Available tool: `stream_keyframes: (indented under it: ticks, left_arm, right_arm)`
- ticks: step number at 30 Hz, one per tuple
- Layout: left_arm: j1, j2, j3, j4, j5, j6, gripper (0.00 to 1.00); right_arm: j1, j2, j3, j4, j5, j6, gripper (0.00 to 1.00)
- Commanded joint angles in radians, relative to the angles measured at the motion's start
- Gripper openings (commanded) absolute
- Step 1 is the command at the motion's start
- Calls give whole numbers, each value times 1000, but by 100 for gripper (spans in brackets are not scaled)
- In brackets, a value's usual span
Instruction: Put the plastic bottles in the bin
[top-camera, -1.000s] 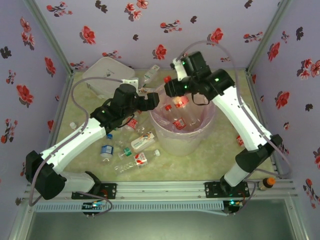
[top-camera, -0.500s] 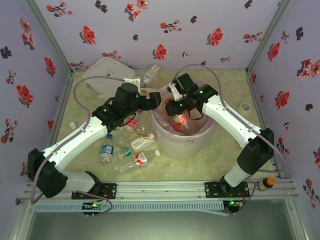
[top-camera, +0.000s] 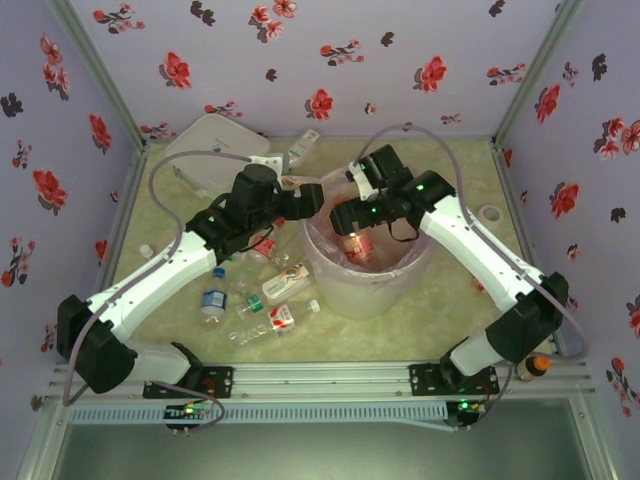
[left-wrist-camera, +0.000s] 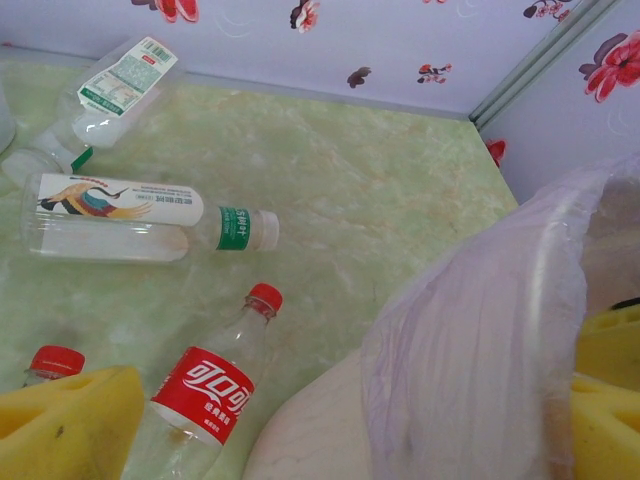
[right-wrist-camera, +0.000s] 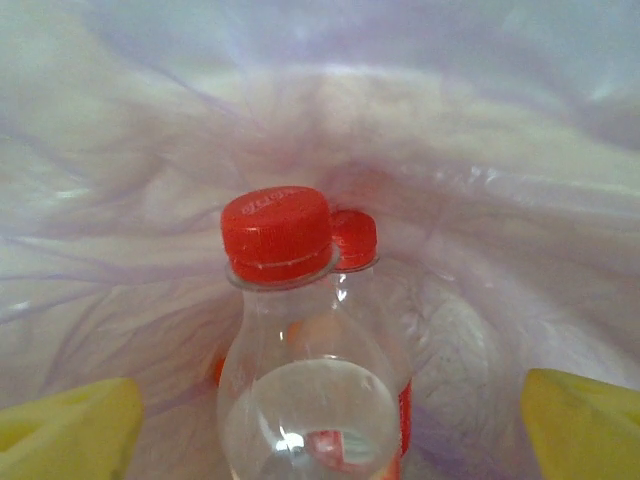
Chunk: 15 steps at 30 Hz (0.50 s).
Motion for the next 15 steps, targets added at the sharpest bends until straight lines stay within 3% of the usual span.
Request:
stream_keyframes:
  ticks: [1, 6, 10, 15]
  left_arm:
    - [7, 14, 15, -22, -38, 4, 94]
    - [7, 16, 18, -25, -38, 7, 94]
    - [7, 20, 18, -27, -38, 7, 94]
    - [7, 19, 16, -28, -38, 9, 94]
  right_arm:
    - [-3, -74, 91, -44, 30, -33, 100]
    - [-3, -119, 213, -77, 120, -57, 100]
    - [-14, -151, 302, -104, 296, -89, 100]
    - [-135, -190, 366, -152, 484, -87, 100]
